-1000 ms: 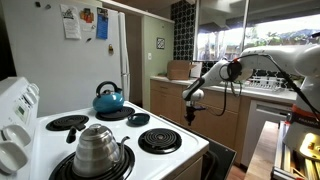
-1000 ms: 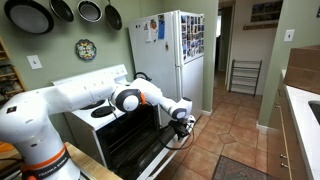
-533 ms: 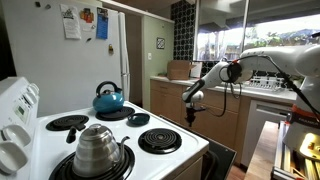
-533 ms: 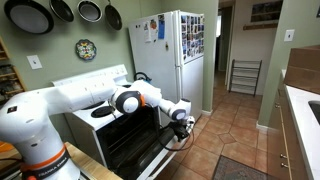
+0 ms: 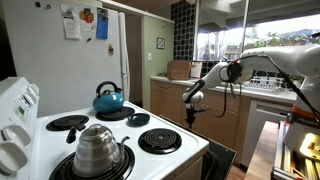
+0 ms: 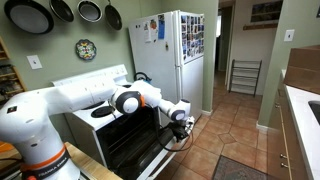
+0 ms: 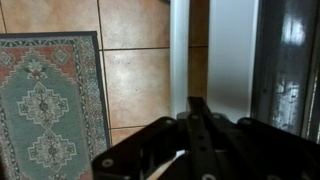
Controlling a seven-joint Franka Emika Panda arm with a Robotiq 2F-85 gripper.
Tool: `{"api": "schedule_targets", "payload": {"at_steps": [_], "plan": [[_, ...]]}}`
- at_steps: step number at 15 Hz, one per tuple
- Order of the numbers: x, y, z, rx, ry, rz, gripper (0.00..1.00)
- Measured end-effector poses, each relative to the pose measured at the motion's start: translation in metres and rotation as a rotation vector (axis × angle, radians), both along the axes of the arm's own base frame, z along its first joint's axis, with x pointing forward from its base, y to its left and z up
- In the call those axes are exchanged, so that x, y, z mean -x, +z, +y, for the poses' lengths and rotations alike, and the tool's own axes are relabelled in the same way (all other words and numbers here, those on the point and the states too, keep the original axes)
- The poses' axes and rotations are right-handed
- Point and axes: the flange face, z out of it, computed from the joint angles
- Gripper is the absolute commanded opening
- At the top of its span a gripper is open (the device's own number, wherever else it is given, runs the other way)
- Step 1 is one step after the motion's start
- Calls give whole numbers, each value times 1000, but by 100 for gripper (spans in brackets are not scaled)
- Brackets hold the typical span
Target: Close the oven door fully
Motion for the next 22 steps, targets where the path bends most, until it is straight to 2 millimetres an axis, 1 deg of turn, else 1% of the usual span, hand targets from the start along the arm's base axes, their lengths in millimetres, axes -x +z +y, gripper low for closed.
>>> {"api": "schedule_targets", "payload": {"at_steps": [6, 19, 20, 22], "plan": [[3, -5, 15, -57, 60, 33, 4], [4, 8, 17, -166, 198, 64, 5], [4, 9, 20, -186, 204, 73, 4], [4, 9, 32, -232, 218, 92, 5]]}}
